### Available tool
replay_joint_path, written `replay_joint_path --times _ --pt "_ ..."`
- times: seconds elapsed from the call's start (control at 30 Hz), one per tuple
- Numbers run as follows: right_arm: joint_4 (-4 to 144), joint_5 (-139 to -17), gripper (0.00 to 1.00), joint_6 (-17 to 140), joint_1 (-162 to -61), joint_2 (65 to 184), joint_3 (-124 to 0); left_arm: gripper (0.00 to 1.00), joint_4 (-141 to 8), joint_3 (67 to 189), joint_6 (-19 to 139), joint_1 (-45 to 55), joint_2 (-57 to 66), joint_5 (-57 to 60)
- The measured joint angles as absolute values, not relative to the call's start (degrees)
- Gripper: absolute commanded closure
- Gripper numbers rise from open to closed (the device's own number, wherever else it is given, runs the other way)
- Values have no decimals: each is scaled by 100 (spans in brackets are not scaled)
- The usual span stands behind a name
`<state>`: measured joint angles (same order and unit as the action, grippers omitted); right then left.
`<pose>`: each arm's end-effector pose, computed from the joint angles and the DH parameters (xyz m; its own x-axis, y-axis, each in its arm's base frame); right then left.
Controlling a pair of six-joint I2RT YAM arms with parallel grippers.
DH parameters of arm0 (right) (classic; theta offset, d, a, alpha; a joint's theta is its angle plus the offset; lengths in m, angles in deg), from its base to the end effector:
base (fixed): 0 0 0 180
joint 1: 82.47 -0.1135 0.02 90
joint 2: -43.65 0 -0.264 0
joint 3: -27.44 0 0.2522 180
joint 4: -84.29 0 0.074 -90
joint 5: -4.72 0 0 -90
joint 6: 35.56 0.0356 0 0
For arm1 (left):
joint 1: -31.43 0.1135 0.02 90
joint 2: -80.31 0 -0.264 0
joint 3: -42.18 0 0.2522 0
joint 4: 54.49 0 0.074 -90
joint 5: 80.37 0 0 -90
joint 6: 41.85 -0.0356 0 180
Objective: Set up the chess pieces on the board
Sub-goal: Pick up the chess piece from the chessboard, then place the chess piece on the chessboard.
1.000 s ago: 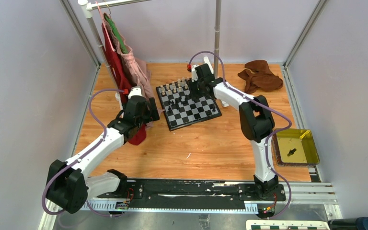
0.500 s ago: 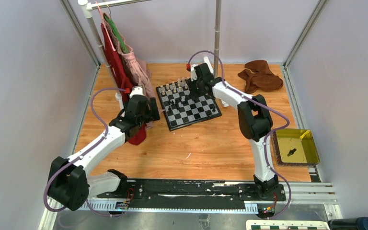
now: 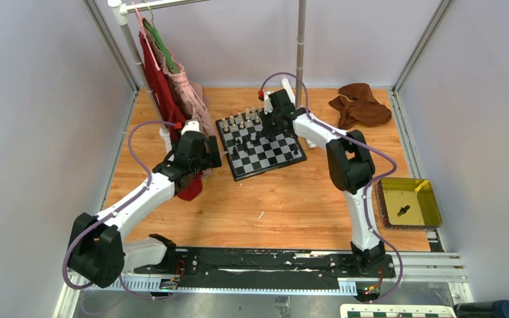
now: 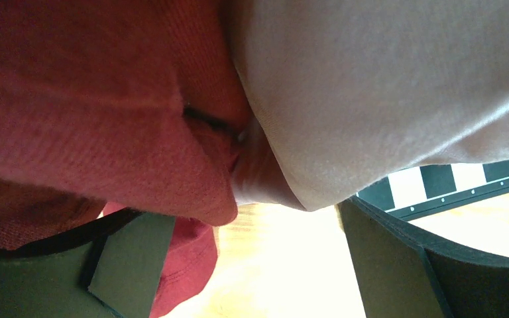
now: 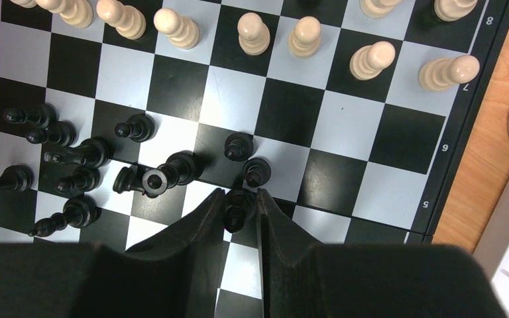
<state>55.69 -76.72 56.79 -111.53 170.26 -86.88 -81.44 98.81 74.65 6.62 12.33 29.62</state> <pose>0.4401 0.2506 0.2002 -0.5954 -0.2845 -0.7513 -0.5547 0.8221 0.1284 0.2344 -0.0950 0.2420 -0.5708 -0.1981 -0.7969 -0.1161 0.9802 -0.1606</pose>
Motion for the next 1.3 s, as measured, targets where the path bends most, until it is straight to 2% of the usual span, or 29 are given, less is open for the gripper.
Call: replay_joint_path --times 0.17,0.43,0.57,1.03,1.3 --pt "5569 -7670 77 5679 -11153 17026 -8690 0 -8137 9881 7446 662 1222 2964" --pt "5576 -7676 95 5635 -11153 17021 -8688 0 -8144 9912 7428 662 1209 2964" --pt "5604 -7683 99 5618 -11153 16936 -8559 0 -8172 9912 7432 662 1270 2973" --pt "5611 -7858 100 5605 -11209 15961 -7582 0 -8402 9763 7520 662 2247 2973" --pt "5668 -8089 100 5609 -11741 15336 -6954 0 -8596 9508 7601 662 2745 2971"
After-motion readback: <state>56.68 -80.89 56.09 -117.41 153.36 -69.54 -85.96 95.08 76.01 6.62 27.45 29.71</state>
